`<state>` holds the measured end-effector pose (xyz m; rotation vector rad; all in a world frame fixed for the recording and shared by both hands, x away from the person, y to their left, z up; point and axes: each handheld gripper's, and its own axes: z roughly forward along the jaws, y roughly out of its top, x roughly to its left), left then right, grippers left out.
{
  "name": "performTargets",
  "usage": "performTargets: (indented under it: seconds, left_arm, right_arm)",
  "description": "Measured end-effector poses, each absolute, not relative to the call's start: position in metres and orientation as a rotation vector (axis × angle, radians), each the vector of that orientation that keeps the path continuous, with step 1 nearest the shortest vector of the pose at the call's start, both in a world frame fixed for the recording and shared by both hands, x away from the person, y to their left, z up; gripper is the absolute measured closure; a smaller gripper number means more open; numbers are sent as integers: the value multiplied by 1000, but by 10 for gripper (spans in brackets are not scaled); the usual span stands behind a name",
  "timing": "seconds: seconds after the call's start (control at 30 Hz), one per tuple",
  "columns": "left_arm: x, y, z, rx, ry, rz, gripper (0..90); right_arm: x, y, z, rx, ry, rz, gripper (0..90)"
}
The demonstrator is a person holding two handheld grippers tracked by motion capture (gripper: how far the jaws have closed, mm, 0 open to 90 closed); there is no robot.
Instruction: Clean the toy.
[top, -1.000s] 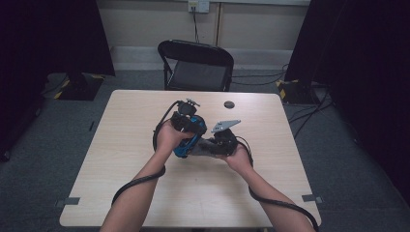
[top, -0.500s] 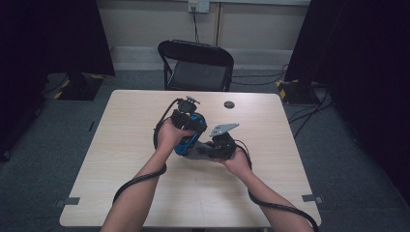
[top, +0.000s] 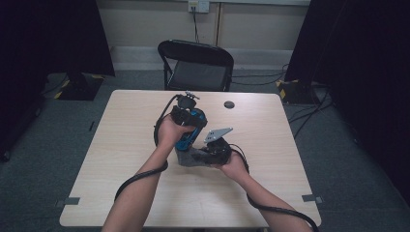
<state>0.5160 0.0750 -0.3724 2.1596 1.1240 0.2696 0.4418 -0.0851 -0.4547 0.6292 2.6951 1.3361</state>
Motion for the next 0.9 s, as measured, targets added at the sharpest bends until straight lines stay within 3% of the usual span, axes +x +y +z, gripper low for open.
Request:
performTargets:
  seconds: [0.43,0.9]
  left_arm:
    - [511,99,-363,2143,1143,296,254]
    - [500,143,-392,2157,1236,257,254]
  right_arm:
    - [450,-113,-455,688,2664,1251,755]
    - [467,-170,-451,870,2519,1234,751]
